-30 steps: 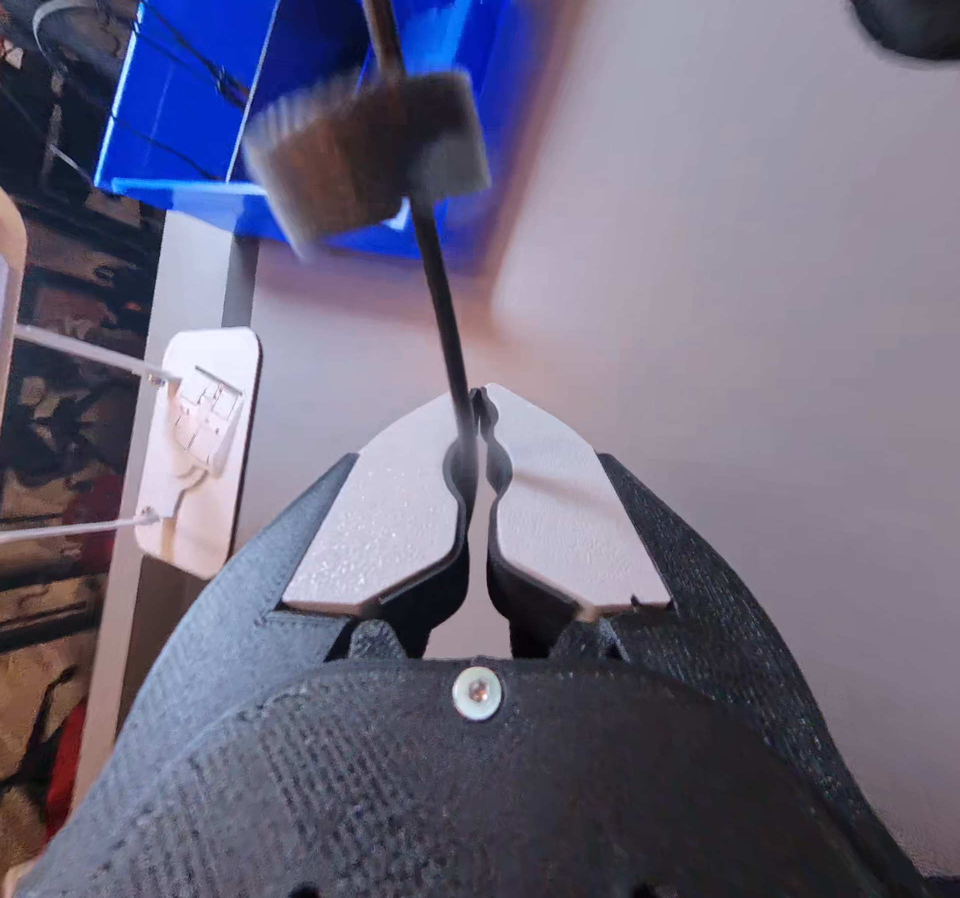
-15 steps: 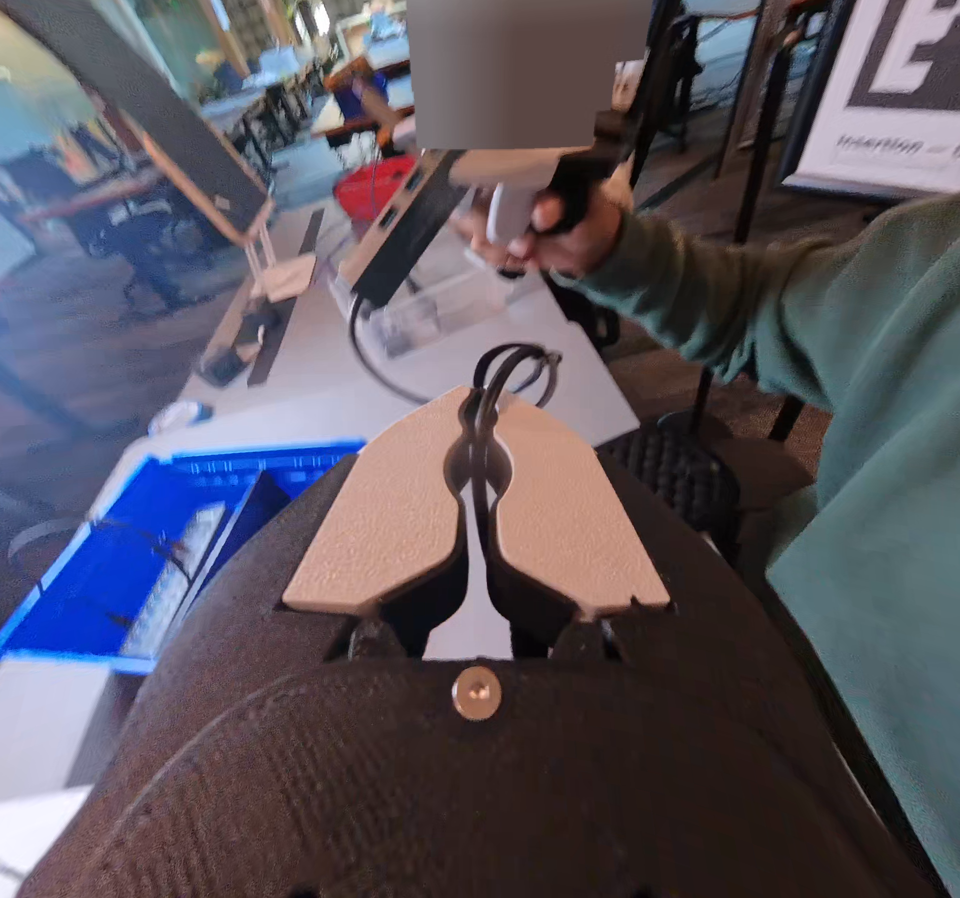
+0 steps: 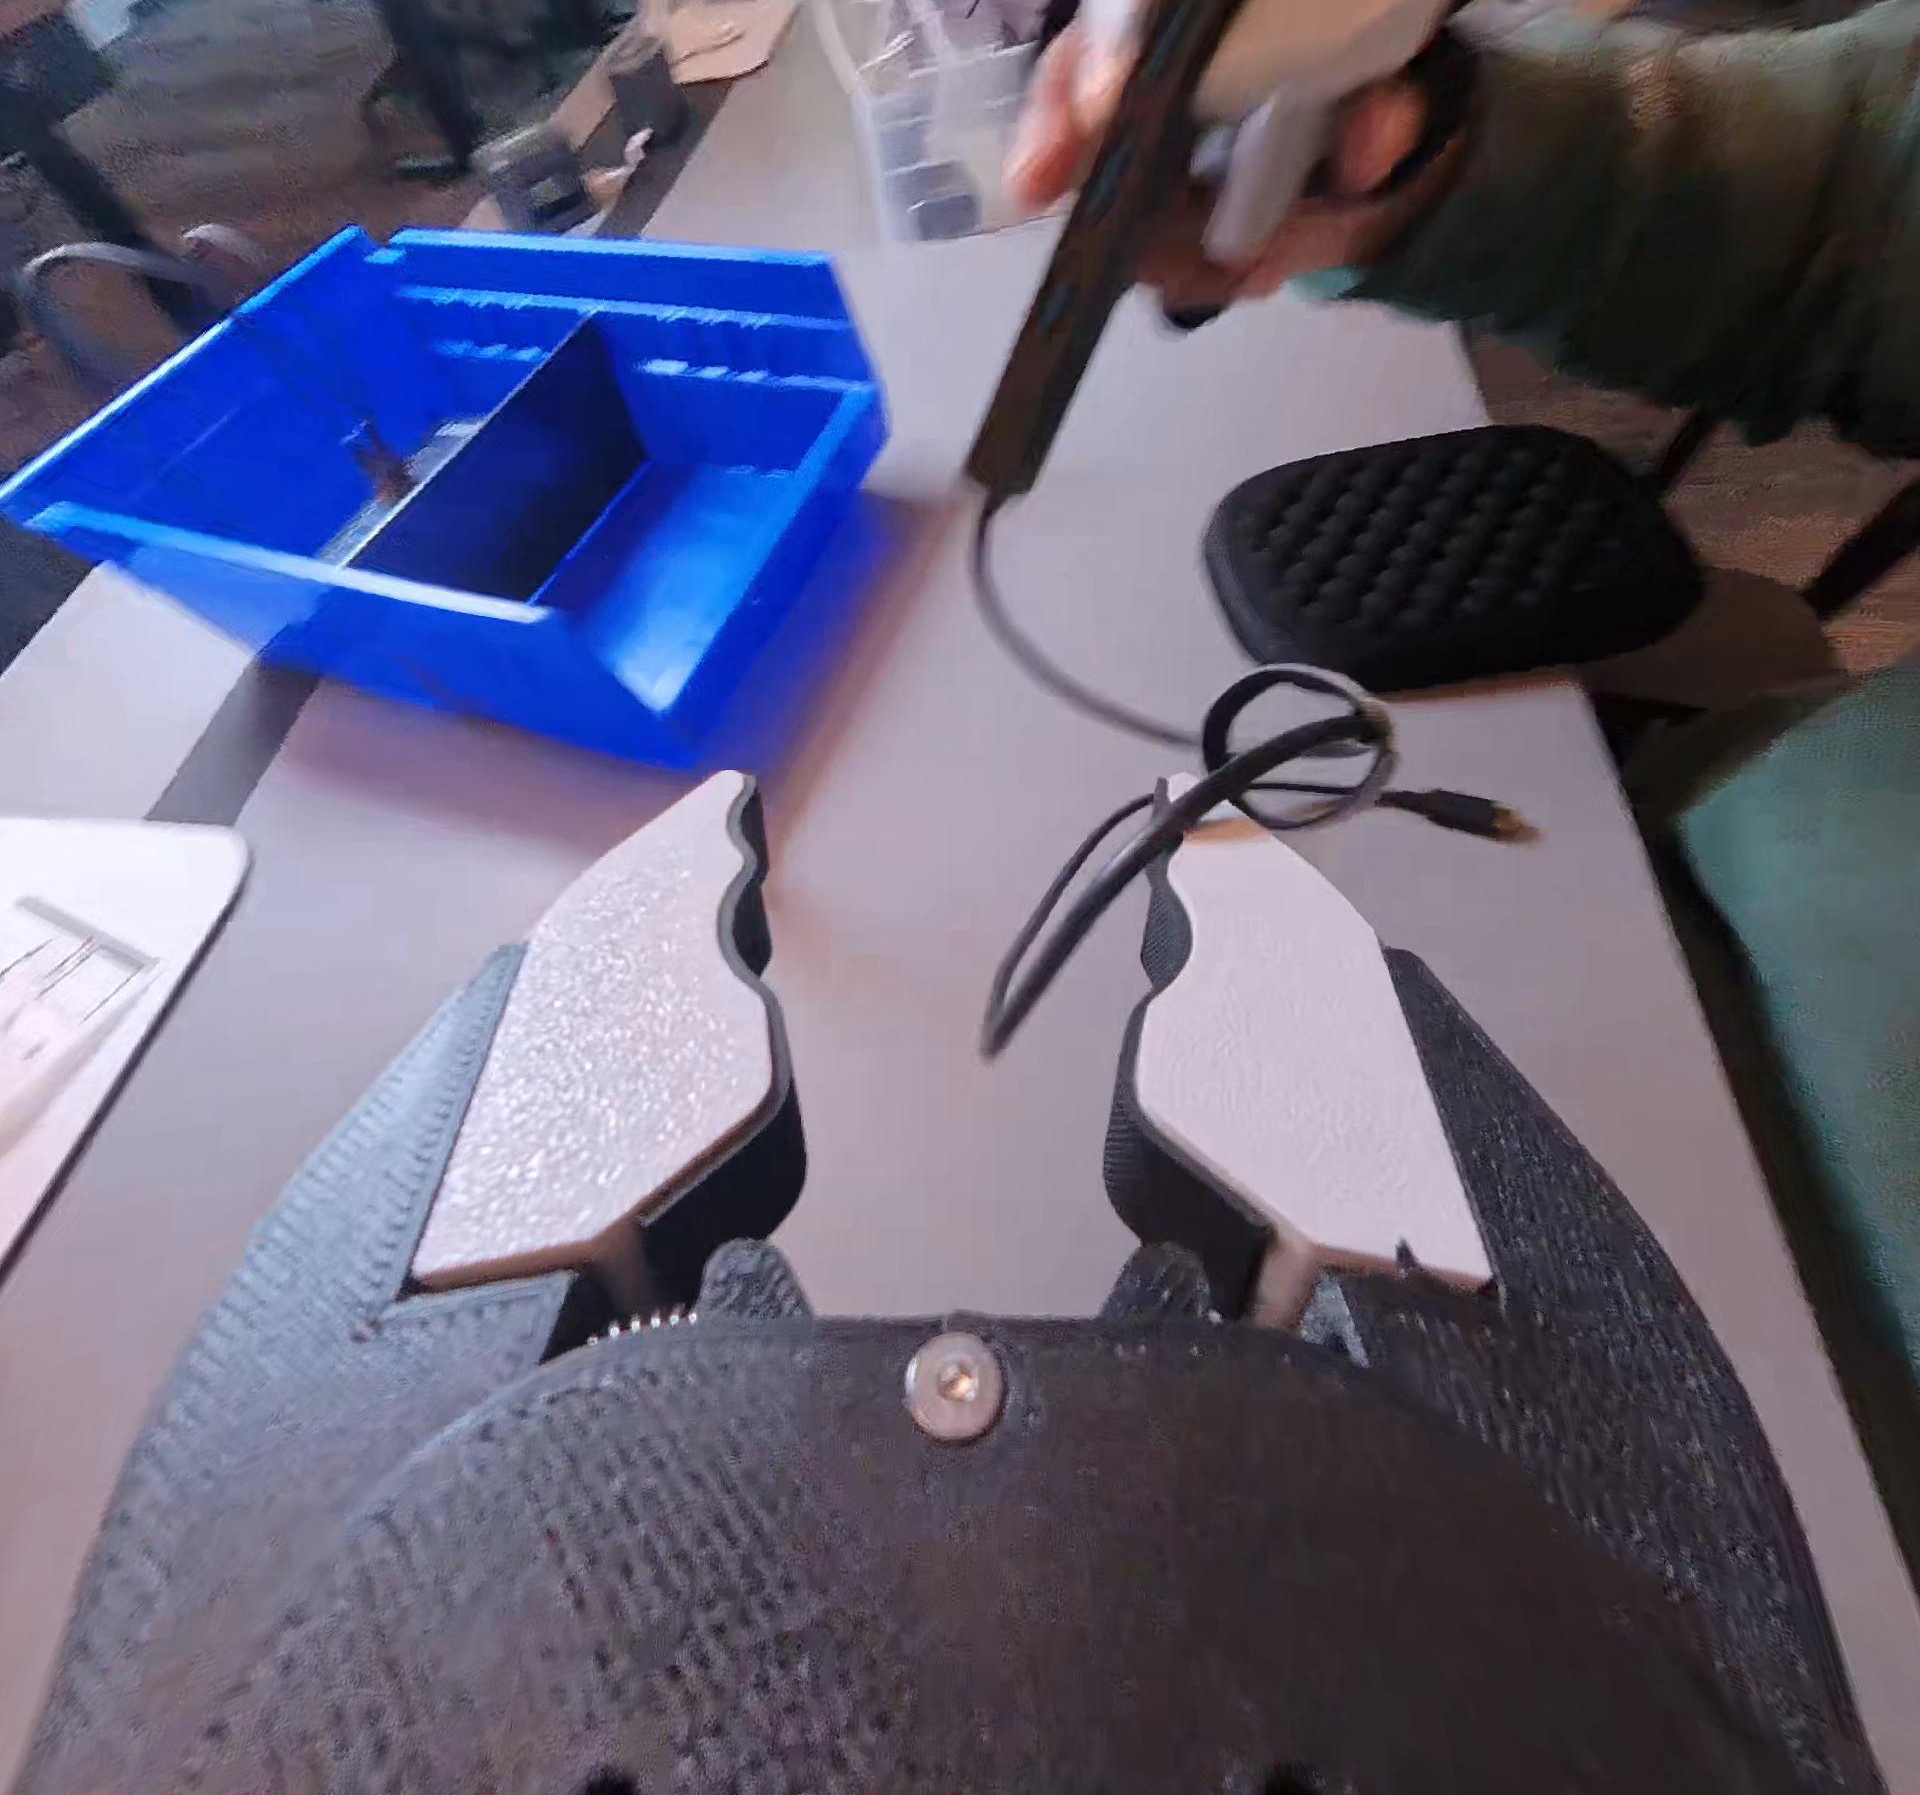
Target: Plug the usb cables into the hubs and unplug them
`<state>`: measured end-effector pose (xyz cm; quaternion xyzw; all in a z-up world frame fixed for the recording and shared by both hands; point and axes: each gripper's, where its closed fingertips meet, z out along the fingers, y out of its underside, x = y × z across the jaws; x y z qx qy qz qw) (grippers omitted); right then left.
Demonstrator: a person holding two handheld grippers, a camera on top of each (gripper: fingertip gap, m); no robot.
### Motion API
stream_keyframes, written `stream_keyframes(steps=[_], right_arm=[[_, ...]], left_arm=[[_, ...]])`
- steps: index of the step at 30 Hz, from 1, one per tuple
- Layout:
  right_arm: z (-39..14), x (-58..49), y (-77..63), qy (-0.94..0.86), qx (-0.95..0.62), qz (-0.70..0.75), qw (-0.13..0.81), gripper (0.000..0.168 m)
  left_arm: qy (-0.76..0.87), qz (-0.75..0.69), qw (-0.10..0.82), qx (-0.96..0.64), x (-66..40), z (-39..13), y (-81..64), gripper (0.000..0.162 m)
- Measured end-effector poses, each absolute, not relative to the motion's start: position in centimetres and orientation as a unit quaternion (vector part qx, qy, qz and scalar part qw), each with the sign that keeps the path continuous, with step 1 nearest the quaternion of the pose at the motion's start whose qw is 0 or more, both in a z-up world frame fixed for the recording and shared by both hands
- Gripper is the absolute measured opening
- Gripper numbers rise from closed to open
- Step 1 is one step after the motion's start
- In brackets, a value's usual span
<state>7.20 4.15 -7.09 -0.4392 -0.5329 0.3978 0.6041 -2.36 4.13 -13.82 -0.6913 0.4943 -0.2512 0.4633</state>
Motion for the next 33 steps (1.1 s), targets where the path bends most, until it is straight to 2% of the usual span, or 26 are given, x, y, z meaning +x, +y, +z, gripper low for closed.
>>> stream_keyframes(steps=[3,9,12,17,18,20,24,27,31,32,33], right_arm=[[-8.7,4.2,3.9,-0.549,-0.425,0.41,0.591,0.012],[-11.0,2.0,5.4,-0.553,-0.436,0.399,0.587,0.012],[-11.5,1.8,5.6,-0.548,-0.434,0.423,0.577,0.012],[-11.7,0.6,3.3,-0.559,-0.397,0.476,0.551,0.011],[-11.9,0.4,2.8,-0.565,-0.391,0.478,0.547,0.012],[-12.1,0.1,2.2,-0.572,-0.384,0.474,0.547,0.012],[-11.9,0.3,2.2,-0.572,-0.388,0.46,0.558,0.015],[-13.6,-0.3,2.7,-0.597,-0.408,0.415,0.552,0.036],[-15.7,-1.6,2.4,-0.631,-0.412,0.364,0.546,0.034],[-15.9,-1.8,2.4,-0.634,-0.411,0.356,0.55,0.03],[-16.0,-1.9,2.1,-0.638,-0.406,0.355,0.55,0.019]], left_arm=[[0.516,-0.35,0.443,-0.643,-0.5,-12.3,0.8,0.077],[0.482,-0.438,0.421,-0.631,-4.8,-10.5,0.1,0.082],[0.454,-0.388,0.458,-0.658,-6.1,-11.3,2.3,0.069],[0.514,-0.258,0.454,-0.681,-2.8,-17.9,4.5,0.063],[0.531,-0.239,0.456,-0.673,-2.0,-18.7,4.5,0.053],[0.569,-0.199,0.468,-0.646,-1.2,-19.4,4.5,0.013],[0.579,-0.175,0.508,-0.613,-1.4,-18.8,4.5,0.011],[0.579,-0.176,0.534,-0.59,-1.6,-18.3,4.2,0.011],[0.596,-0.178,0.532,-0.574,-1.5,-18.8,3.8,0.011],[0.602,-0.174,0.528,-0.573,-1.3,-18.9,3.6,0.011],[0.609,-0.165,0.524,-0.572,-1.2,-19.2,3.6,0.011]])
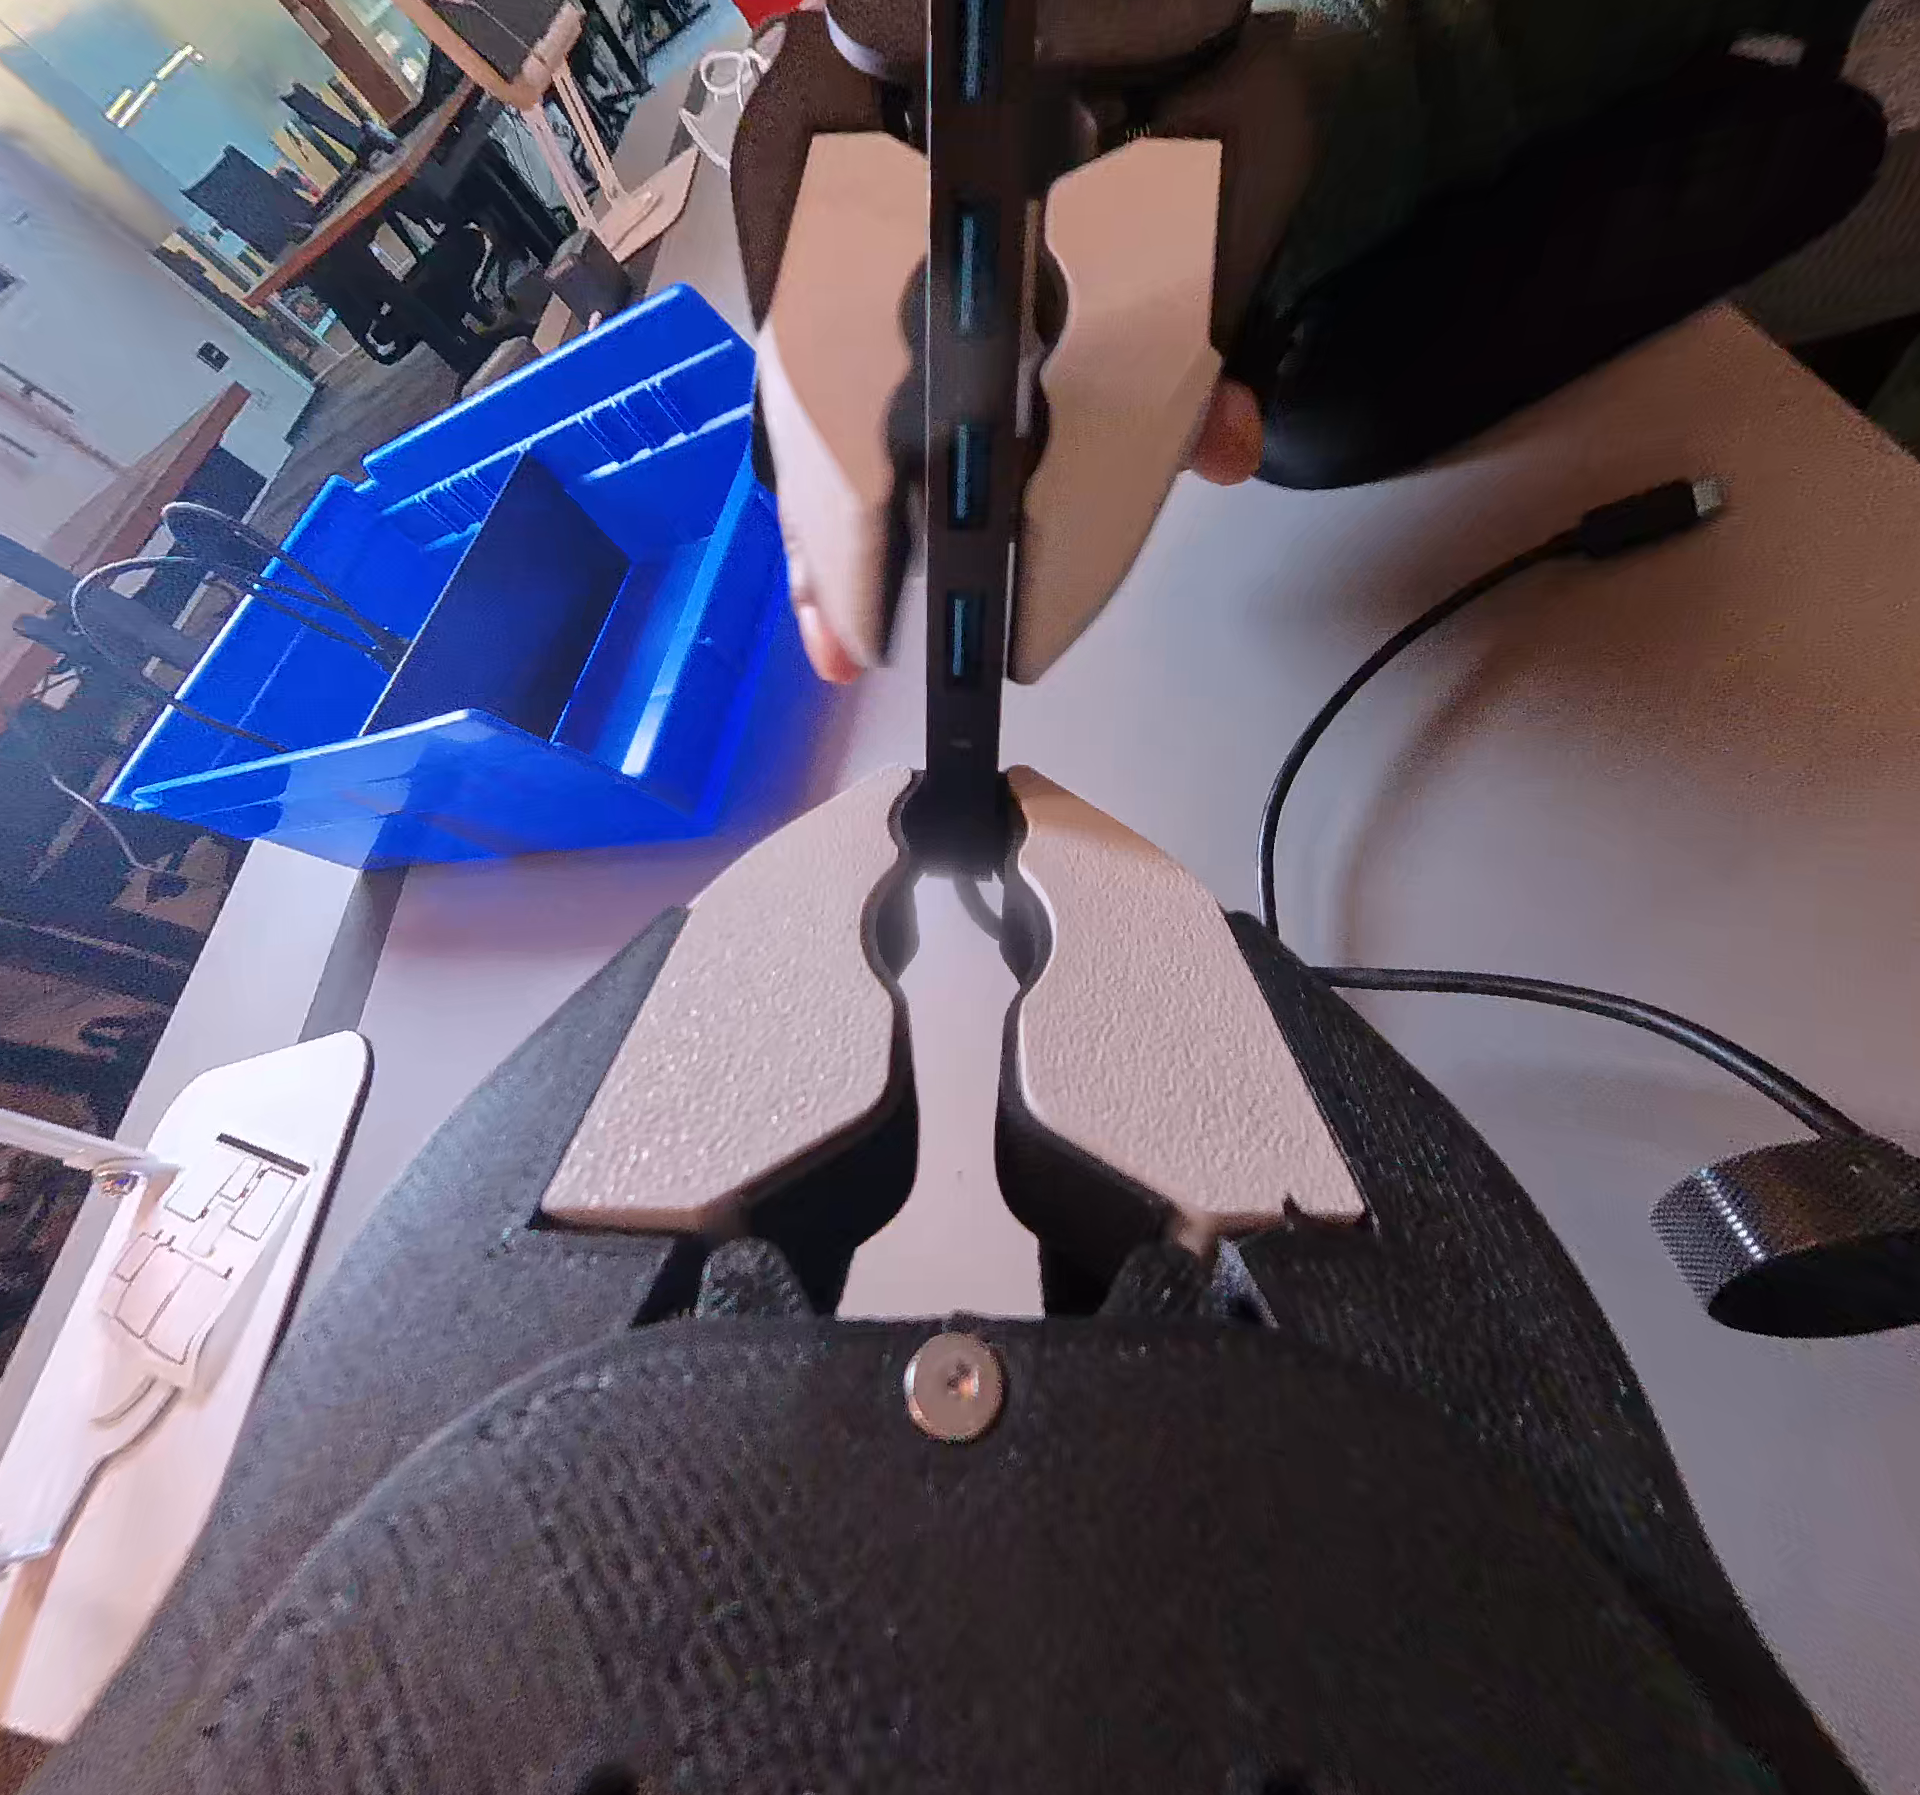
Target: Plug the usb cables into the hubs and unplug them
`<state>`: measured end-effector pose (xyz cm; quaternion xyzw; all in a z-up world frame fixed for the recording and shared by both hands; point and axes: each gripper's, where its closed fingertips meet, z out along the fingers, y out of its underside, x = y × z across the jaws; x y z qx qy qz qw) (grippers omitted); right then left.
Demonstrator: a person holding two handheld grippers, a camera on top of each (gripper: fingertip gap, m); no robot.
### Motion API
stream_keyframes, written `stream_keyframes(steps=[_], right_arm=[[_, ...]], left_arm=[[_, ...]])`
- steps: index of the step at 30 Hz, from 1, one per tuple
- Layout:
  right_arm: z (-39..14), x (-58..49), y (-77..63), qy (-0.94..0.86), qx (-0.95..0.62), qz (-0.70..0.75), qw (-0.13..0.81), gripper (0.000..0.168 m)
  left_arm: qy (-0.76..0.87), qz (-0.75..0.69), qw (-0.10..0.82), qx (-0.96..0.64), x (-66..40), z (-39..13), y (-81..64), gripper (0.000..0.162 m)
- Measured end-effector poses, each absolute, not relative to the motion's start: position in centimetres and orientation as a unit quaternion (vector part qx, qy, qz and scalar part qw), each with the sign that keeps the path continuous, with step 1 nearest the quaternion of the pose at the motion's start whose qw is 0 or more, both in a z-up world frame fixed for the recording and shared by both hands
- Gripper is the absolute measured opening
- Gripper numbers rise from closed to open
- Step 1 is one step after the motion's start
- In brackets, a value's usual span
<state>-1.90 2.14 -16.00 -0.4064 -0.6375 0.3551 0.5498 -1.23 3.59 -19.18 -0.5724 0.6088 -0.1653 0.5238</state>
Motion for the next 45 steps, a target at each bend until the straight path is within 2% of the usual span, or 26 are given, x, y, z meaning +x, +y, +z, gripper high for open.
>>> stream_keyframes(steps=[1,7,10,13,15,18,24,28,32,33,35,39,42,45], right_arm=[[-16.2,-1.9,1.8,-0.646,-0.402,0.355,0.543,0.013],[-16.1,-1.6,1.9,-0.646,-0.404,0.327,0.559,0.011],[-15.4,-0.7,3.0,-0.63,-0.416,0.313,0.576,0.011],[-14.7,0.5,4.4,-0.612,-0.429,0.3,0.593,0.011],[-14.5,1.0,5.0,-0.607,-0.434,0.293,0.598,0.012],[-14.6,1.4,5.3,-0.607,-0.435,0.289,0.599,0.012],[-15.4,1.3,5.2,-0.614,-0.436,0.285,0.593,0.012],[-15.8,1.2,5.1,-0.617,-0.439,0.286,0.587,0.012],[-15.9,1.3,5.1,-0.616,-0.442,0.289,0.584,0.012],[-15.9,1.3,5.1,-0.616,-0.442,0.29,0.583,0.012],[-16.0,1.3,5.1,-0.616,-0.443,0.294,0.581,0.011],[-16.0,1.3,5.1,-0.617,-0.443,0.293,0.581,0.011],[-15.6,1.4,5.3,-0.612,-0.442,0.286,0.59,0.011],[-15.2,1.6,5.6,-0.607,-0.439,0.285,0.599,0.012]], left_arm=[[0.612,-0.164,0.521,-0.572,-1.2,-19.4,3.5,0.012],[0.576,-0.233,0.515,-0.591,-1.4,-18.8,3.2,0.017],[0.514,-0.25,0.551,-0.608,-4.8,-15.1,4.3,0.032],[0.413,-0.213,0.611,-0.641,-12.7,-9.7,6.5,0.03],[0.347,-0.168,0.614,-0.689,-19.4,-8.1,7.9,0.027],[0.3,-0.05,0.535,-0.788,-29.0,-10.6,9.2,0.019],[0.319,0.064,0.214,-0.921,-39.0,-22.5,7.2,0.018],[0.315,0.075,0.109,-0.94,-40.8,-26.9,6.8,0.018],[0.309,0.056,0.077,-0.946,-41.0,-28.4,7.4,0.017],[0.308,0.048,0.074,-0.947,-40.8,-28.6,7.5,0.009],[0.31,0.043,0.066,-0.947,-40.7,-28.7,7.6,0.004],[0.319,0.043,0.039,-0.946,-40.7,-28.6,7.2,0.003],[0.322,0.043,0.082,-0.942,-39.6,-25.6,7.3,0.003],[0.337,0.034,0.143,-0.93,-37.2,-19.5,6.6,0.003]])
